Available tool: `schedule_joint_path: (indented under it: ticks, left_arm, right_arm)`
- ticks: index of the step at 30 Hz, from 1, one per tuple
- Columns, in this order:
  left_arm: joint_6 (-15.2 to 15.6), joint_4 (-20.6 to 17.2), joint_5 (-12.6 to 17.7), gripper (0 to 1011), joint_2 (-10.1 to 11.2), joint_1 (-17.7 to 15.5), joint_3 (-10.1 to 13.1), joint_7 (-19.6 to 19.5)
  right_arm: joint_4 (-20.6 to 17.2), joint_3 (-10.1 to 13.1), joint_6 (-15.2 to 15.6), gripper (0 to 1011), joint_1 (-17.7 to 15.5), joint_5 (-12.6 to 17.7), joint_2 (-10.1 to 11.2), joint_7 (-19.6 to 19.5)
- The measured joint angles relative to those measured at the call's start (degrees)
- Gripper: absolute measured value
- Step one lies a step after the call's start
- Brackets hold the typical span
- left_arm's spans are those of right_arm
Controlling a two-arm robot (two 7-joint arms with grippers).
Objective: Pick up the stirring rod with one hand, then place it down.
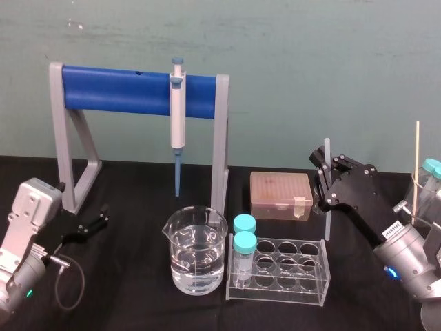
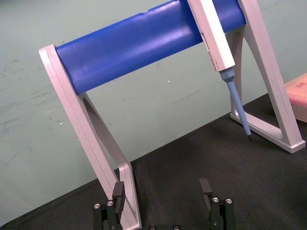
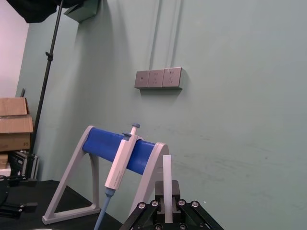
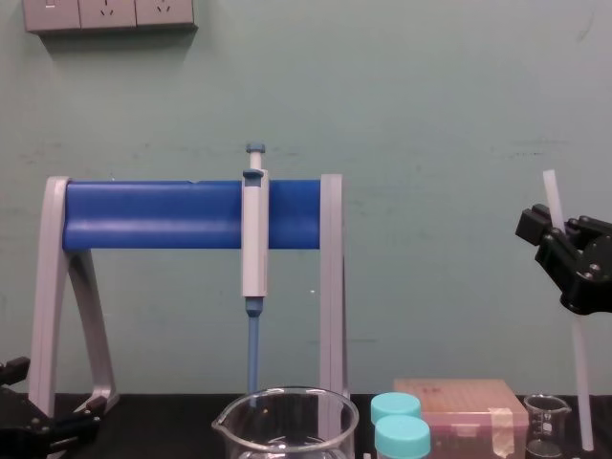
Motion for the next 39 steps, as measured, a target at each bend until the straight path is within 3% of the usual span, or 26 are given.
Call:
schedule_joint_path:
  ticks: [39]
  left_arm:
    - [0.0, 0.0, 0.0, 1000, 0.0, 0.0, 0.0, 0.0]
  right_arm:
    - [0.0, 0.0, 0.0, 66, 0.0, 0.0, 0.0, 0.0]
